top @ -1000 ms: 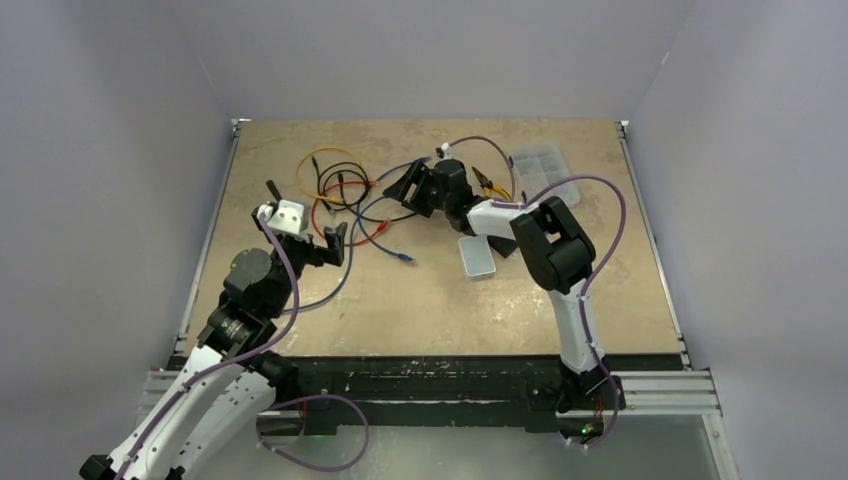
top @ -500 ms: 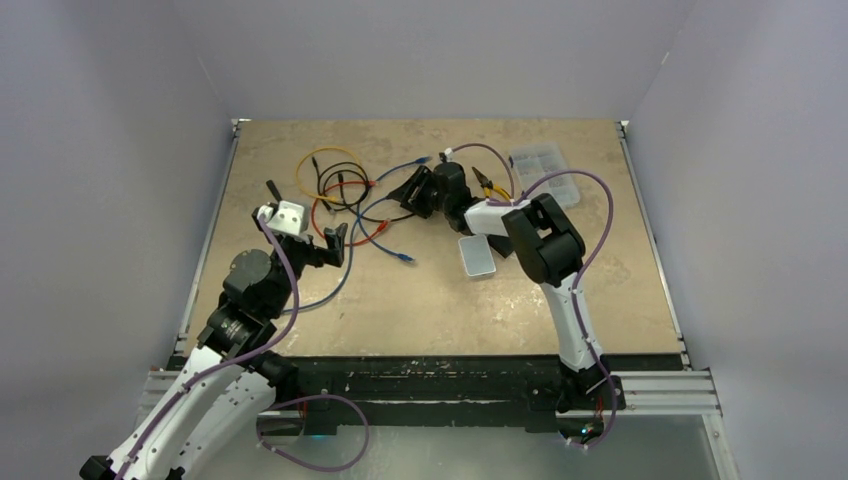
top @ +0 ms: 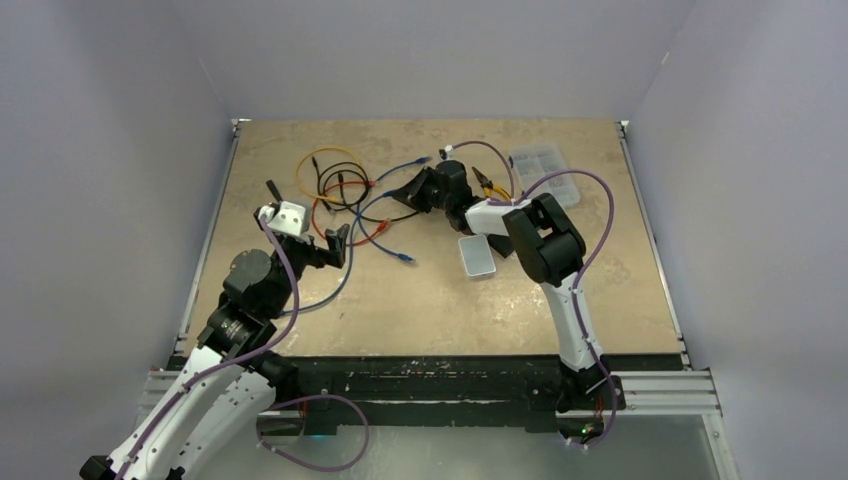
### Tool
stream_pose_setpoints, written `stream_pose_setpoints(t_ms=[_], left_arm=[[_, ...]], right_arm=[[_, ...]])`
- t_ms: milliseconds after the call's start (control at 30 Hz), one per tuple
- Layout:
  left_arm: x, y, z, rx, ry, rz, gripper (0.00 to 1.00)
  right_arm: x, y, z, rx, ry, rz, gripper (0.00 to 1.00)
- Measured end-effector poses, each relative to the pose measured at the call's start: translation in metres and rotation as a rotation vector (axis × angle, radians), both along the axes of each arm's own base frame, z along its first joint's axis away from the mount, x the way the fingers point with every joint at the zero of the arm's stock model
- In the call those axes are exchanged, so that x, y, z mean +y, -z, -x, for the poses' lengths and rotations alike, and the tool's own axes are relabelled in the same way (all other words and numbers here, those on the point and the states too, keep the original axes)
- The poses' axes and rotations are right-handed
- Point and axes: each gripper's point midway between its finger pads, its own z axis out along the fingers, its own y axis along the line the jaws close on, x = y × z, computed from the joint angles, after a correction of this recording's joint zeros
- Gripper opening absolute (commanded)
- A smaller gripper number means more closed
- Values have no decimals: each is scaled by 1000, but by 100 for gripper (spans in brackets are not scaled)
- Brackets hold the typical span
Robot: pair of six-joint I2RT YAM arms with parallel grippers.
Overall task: Insert the plug into the switch port
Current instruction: Pick up the connector from the center of the board.
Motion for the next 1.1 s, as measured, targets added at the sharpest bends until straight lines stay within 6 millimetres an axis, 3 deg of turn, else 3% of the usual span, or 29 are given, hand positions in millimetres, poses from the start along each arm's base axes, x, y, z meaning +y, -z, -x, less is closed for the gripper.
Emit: stream_pose_setpoints(t_ms=[67, 100, 200, 333, 567, 767, 933, 1100], left_arm=[[0, 0, 0, 0, 2, 0, 99], [-1, 0, 0, 1, 3, 0, 99], [-1, 0, 0, 1, 6, 0, 99], [-1, 1, 0, 4, 6, -2, 99], [0, 2, 0, 5, -3, -4, 99], [0, 5, -2, 15, -7, -9, 99], [0, 8, -4, 26, -9, -15, 99], [1, 6, -4, 21, -9, -12, 99]], right_arm=[[0, -1, 0, -2, 0, -4, 9], [1, -2, 0, -4, -1, -6, 14], [1, -4, -2, -11, 2, -16, 45], [2, -8, -3, -6, 9, -41, 62], [2, -10, -4, 8, 16, -56, 60], [7, -22, -13, -7, 21, -84, 52], [7, -10, -14, 16, 26, -81, 50], [6, 8, -13, 50, 33, -63, 32]])
